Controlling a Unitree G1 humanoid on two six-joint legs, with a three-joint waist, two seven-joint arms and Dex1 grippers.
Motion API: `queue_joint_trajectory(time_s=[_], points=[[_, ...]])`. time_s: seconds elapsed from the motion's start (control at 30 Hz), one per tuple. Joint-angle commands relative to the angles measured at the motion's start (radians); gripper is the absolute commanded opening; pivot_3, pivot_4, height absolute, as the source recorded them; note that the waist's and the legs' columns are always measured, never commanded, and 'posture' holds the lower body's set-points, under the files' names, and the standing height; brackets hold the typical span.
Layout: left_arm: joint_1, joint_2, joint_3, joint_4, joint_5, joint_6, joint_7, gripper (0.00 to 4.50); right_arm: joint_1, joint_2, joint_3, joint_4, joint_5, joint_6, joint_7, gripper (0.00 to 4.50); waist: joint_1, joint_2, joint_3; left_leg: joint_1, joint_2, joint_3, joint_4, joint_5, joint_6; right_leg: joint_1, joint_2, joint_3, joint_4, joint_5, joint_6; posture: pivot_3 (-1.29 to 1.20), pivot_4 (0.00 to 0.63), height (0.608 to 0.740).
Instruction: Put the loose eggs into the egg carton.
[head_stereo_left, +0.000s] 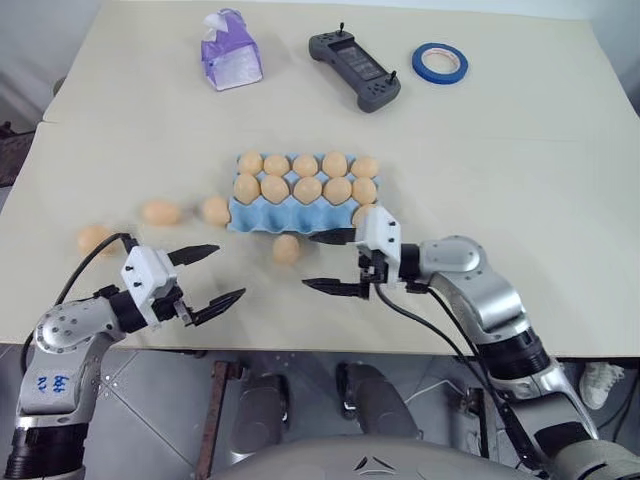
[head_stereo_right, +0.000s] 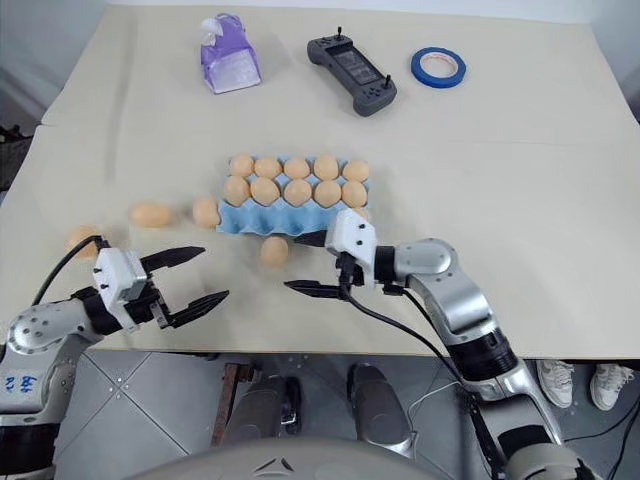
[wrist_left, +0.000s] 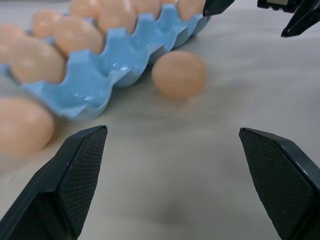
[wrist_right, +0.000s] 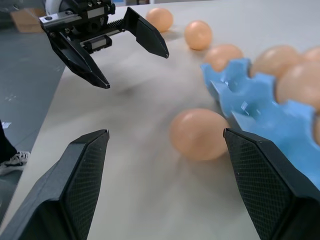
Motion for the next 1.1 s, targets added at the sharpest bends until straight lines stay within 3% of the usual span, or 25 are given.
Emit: queue_joint_trajectory(time_s=[0.03,0.57,0.83,1.1], points=[[0.043,0.011,0.072,-0.034,-0.027,-0.015,0.001,4.5,-0.054,0.052,0.052,0.044,-0.043,-0.049,-0.003,3.82,-0.001,0.0,0.0,0.0,0.0,0.0,0.0,0.0,0.0,0.0,0.0,-0.001,0.0,0.0,0.0,0.0,0.15,0.74],[0.143,-0.026,0.145,-0.081,-0.041,0.006,0.065,4.5,-0.28,0.335,0.164,0.485,-0.249,-0.248,-0.088,3.82,-0.01,0.0,0.0,0.0,-0.001,-0.001,-0.001,0.0,-0.001,-0.001,-0.003,-0.006,0.001,0.0,-0.001,0.0,0.15,0.74],[0.157,-0.034,0.15,-0.093,-0.038,0.005,0.082,4.5,-0.311,0.358,0.172,0.616,-0.311,-0.319,-0.077,3.82,-0.027,0.0,0.0,0.001,-0.003,-0.001,-0.002,0.0,0.0,-0.001,-0.006,-0.008,0.001,0.0,-0.001,0.0,0.15,0.74],[0.157,-0.03,0.148,-0.091,-0.039,0.004,0.082,4.5,-0.286,0.31,0.204,0.555,-0.289,-0.303,0.089,3.82,-0.026,0.001,0.0,0.001,-0.005,-0.002,-0.003,0.001,0.001,0.0,-0.011,-0.015,0.002,0.0,-0.001,0.0,0.15,0.74]])
